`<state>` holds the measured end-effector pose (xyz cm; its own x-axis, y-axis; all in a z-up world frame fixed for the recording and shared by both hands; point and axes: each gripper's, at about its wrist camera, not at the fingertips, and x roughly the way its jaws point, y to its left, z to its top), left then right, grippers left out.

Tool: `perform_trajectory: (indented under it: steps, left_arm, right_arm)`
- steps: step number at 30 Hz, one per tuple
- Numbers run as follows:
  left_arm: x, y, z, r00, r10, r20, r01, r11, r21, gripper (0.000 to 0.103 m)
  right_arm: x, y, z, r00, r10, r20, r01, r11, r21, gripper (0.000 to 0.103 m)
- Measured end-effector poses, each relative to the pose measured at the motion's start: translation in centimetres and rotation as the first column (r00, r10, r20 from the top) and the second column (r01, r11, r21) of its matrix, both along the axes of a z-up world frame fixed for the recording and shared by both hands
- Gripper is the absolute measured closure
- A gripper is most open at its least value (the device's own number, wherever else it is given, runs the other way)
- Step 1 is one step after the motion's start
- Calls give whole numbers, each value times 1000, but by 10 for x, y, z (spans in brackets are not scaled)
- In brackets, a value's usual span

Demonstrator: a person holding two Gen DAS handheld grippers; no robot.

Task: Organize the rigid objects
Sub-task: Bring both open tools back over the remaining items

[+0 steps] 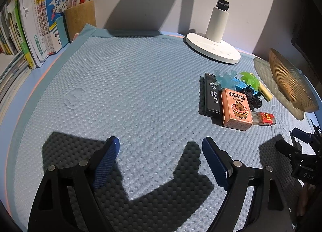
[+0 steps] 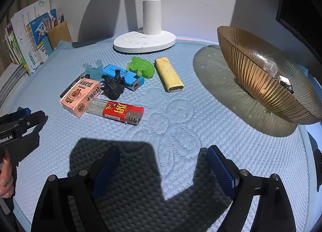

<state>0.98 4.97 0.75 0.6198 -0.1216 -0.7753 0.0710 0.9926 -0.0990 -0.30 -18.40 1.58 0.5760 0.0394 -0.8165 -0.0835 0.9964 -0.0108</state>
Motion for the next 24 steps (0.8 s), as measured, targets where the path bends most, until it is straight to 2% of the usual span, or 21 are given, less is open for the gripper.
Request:
perform_trajectory:
  steps: [21,24]
  left_arm:
    - [-3,-2,1,1000,7,2,-7,1000,3,20]
    - [-7,-13,9,999,-28,29,27,999,19,20]
  right_arm:
    - [-1,-1,-1,1000,-12,1,12,1000,4,14]
    - [-3,-6,0,1000,-17,10,16,1000,22,14]
